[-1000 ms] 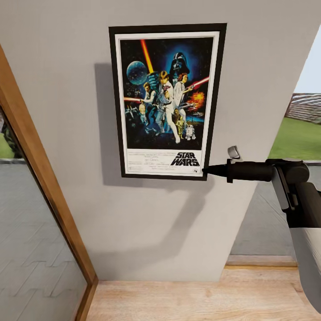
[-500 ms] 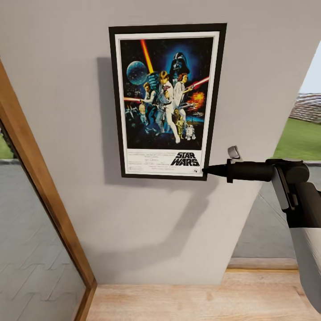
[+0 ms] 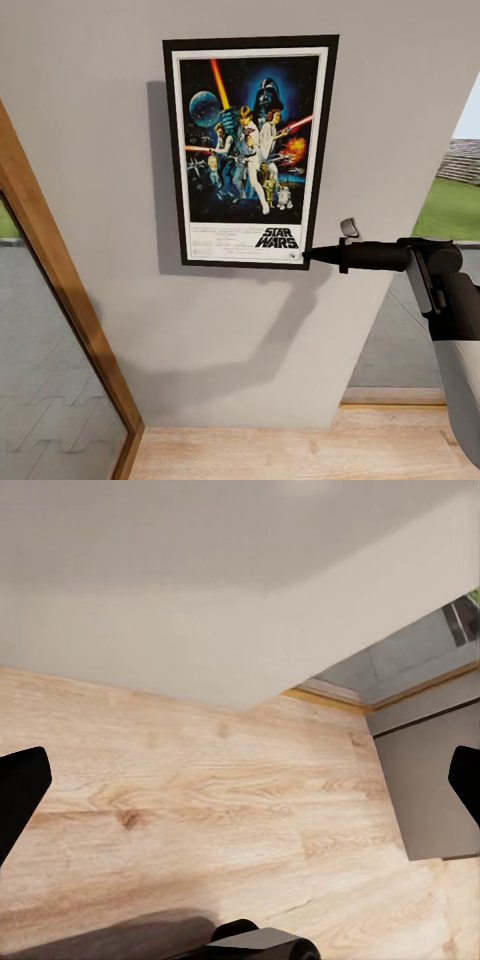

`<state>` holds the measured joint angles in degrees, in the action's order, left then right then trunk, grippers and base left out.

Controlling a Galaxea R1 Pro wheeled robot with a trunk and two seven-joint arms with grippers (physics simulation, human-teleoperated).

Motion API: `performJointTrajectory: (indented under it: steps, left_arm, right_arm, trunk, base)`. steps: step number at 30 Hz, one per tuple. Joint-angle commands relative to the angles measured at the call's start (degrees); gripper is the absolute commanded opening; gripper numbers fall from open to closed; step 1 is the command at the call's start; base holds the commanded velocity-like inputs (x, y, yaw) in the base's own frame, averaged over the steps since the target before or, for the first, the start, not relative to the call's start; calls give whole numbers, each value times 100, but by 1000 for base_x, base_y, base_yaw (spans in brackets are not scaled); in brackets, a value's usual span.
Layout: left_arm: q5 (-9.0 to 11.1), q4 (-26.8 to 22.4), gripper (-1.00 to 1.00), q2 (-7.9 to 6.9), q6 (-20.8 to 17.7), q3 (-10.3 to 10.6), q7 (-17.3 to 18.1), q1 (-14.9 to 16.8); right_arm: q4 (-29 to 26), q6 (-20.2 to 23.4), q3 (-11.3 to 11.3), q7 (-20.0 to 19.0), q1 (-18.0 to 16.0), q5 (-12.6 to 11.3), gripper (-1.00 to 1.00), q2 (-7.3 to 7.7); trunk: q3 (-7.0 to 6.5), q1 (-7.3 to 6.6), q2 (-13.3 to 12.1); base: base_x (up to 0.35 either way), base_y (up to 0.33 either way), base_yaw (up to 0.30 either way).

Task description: Pick up the poster from the kitchen countertop and hang it on one of the wall nails in the kitchen.

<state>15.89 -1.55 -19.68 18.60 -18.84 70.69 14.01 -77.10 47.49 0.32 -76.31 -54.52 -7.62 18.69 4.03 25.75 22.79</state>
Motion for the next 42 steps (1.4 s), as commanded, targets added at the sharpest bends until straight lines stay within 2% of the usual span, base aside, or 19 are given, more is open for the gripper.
performJointTrajectory:
  steps: [1, 42]
  left_arm:
    - [-15, 6, 100, -1, 29, -23, 15, 6]
    - [-15, 5, 100, -1, 29, -23, 15, 6]
  right_arm:
    - [2, 50, 3, -6, -6, -29, -100, 3]
    - [2, 50, 3, -6, -6, -29, -100, 3]
  trunk:
    - [13, 4, 13]
    - [13, 4, 13]
  base:
    - [0, 0, 0]
    - [63, 0, 0]
